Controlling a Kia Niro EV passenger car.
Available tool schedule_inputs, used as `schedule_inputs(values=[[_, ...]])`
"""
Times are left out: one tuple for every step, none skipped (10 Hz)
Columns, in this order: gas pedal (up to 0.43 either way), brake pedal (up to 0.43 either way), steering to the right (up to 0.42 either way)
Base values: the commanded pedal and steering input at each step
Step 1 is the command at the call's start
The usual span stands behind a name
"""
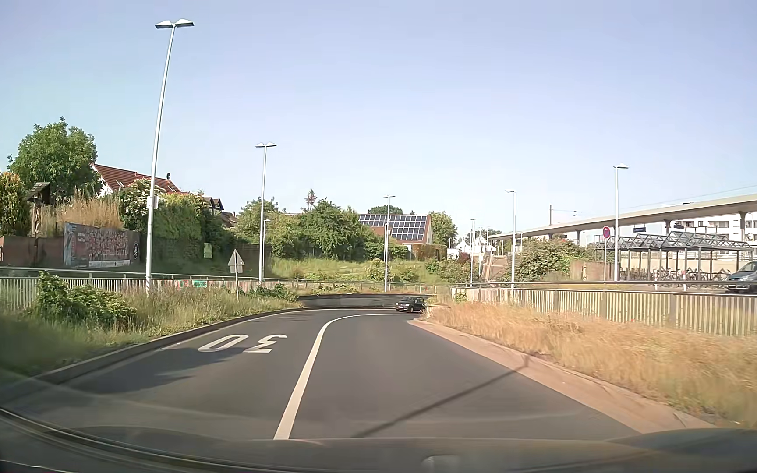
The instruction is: Follow the waypoints while adhering to traffic rules and regulations
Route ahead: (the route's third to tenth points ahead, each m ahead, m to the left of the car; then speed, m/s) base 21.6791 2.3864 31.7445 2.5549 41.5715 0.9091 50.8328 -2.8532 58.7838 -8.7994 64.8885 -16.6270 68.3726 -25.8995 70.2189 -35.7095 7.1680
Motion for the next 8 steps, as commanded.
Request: schedule_inputs(values=[[0.039,0.03,-0.056],[0.039,0.03,-0.048],[0.039,0.03,-0.039],[0.028,0.03,-0.033],[0.028,0.03,-0.024],[0.028,0.03,-0.02],[0.028,0.03,-0.019],[0.028,0.03,-0.017]])
